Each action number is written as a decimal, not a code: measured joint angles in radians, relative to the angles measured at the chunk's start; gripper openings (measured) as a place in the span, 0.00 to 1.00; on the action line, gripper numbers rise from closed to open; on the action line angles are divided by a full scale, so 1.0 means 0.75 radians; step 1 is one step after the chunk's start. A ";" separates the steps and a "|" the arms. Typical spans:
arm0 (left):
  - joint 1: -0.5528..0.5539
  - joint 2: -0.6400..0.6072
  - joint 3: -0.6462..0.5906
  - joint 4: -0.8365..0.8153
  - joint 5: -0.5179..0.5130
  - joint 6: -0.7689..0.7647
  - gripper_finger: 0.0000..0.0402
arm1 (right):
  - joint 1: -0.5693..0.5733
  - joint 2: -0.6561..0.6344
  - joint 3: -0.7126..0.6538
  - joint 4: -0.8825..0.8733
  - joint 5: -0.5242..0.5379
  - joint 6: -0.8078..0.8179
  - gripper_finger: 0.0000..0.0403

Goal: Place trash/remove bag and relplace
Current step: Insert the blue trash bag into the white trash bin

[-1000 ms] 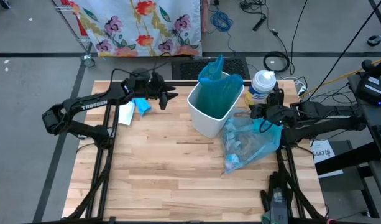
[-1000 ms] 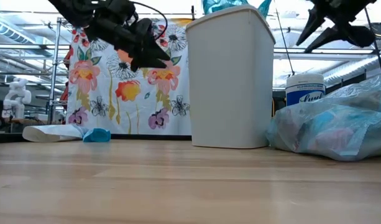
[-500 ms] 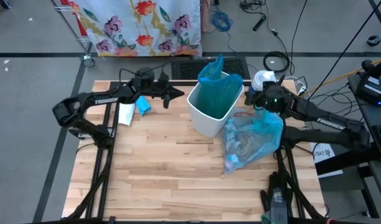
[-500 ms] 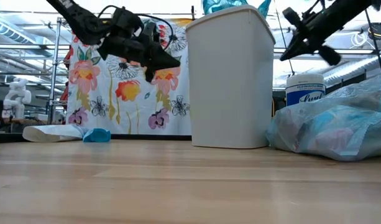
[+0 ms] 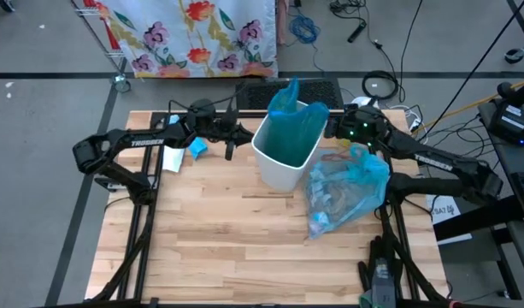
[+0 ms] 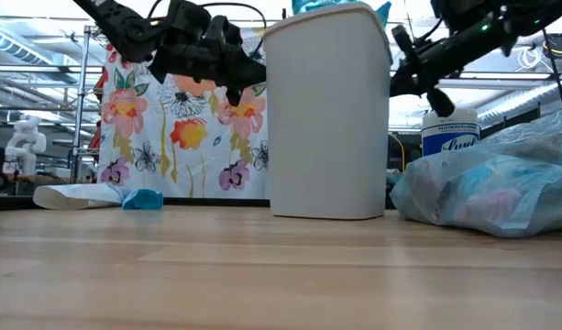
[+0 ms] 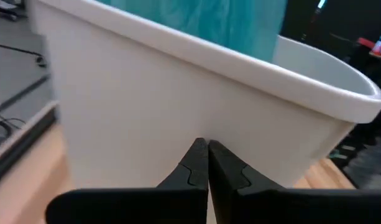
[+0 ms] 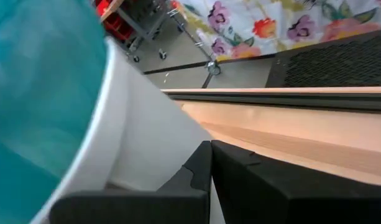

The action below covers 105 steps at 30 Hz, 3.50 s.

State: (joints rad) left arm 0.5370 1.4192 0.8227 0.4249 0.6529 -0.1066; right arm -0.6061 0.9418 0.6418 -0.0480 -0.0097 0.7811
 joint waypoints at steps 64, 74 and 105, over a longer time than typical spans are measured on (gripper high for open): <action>-0.151 -0.307 1.027 -1.262 -0.444 0.080 0.24 | 0.532 0.521 1.445 -1.360 0.286 -0.381 0.00; -0.165 -0.189 1.027 -1.303 -0.422 -0.290 0.24 | 0.541 0.521 1.446 -1.359 0.285 -0.454 0.00; -0.367 -0.036 1.215 -1.500 -0.398 -0.719 0.18 | 0.601 0.520 1.446 -1.339 0.244 -0.599 0.00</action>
State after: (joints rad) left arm 0.2622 1.3922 1.7340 -0.7003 0.3548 -0.6457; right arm -0.1552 1.3315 1.7264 -1.0520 0.1735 0.3321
